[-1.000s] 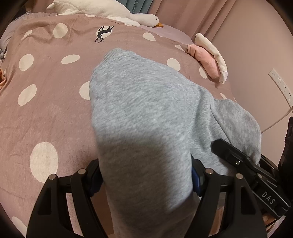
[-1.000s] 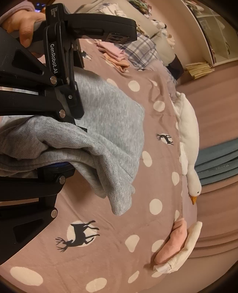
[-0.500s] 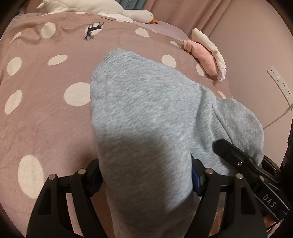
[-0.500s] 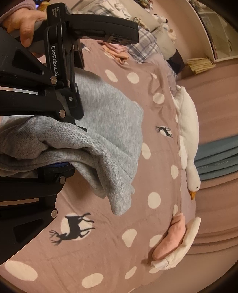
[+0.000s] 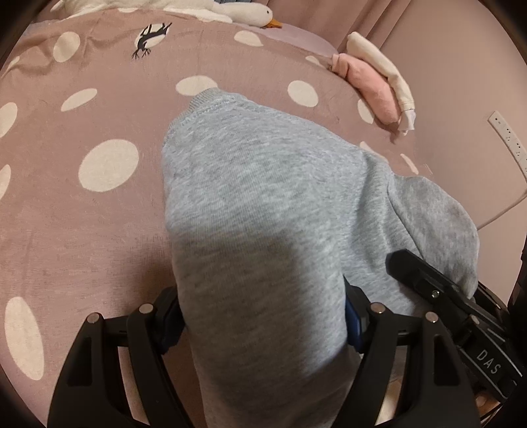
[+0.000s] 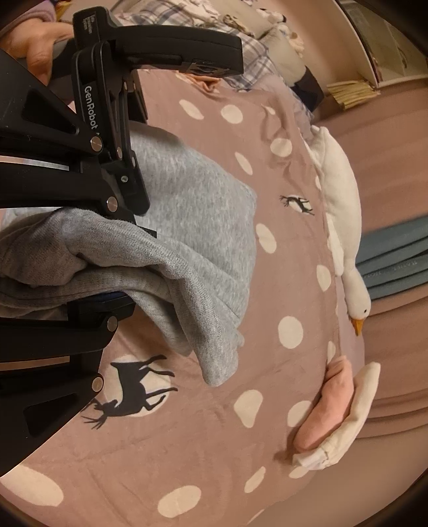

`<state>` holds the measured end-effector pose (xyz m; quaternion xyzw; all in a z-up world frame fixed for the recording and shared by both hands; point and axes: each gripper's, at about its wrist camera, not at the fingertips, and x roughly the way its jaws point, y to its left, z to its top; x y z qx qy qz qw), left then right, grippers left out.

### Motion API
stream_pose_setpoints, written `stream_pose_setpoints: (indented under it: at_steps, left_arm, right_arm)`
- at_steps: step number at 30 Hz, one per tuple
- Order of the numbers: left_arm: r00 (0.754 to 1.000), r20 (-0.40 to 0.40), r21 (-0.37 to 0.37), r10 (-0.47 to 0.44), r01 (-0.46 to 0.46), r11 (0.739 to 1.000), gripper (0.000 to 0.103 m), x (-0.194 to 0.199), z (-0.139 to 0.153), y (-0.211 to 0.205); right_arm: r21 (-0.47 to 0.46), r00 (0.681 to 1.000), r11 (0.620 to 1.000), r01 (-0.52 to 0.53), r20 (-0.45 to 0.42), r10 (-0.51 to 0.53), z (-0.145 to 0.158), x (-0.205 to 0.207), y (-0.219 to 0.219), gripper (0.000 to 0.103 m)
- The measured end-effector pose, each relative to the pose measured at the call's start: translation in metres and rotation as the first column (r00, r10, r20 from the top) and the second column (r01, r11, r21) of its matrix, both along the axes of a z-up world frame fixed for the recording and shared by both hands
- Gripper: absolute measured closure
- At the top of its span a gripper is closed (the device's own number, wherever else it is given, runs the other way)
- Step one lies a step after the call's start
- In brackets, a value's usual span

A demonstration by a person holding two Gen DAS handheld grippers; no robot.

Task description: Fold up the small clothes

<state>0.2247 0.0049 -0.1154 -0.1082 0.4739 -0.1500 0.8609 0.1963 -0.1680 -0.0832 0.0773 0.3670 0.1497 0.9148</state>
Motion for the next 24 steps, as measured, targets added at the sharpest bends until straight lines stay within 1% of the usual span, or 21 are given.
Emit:
stream_pose_setpoints:
  at_steps: [7,12,16,18,22,24]
  left_arm:
    - [1.000,-0.021,0.011,-0.016,0.016,1.000,0.022,0.002,-0.009,0.001]
    - [0.999,-0.023,0.021,-0.032,0.033,0.999,0.019,0.000,-0.009,0.001]
    - [0.999,-0.019,0.036,-0.039,0.040,0.999,0.016,-0.003,-0.009,0.001]
    - [0.999,-0.020,0.041,-0.040,0.041,0.998,0.016,-0.004,-0.009,0.002]
    - [0.999,-0.022,0.051,-0.036,0.037,0.998,0.014,-0.007,-0.008,0.003]
    - [0.999,-0.021,0.056,-0.036,0.037,0.998,0.014,-0.010,-0.007,0.003]
  right_arm:
    - [0.011,0.999,1.000,-0.004,-0.038,0.004,-0.010,0.004,-0.006,0.075]
    - [0.104,0.994,0.994,0.028,-0.111,-0.016,-0.020,0.005,-0.024,0.073]
    - [0.153,0.986,0.986,0.065,-0.162,-0.040,-0.029,0.005,-0.036,0.068]
    - [0.174,0.981,0.981,0.087,-0.187,-0.054,-0.034,0.005,-0.041,0.063]
    - [0.203,0.973,0.972,0.115,-0.221,-0.068,-0.039,0.005,-0.047,0.058]
    - [0.209,0.970,0.969,0.129,-0.231,-0.079,-0.041,0.004,-0.050,0.054]
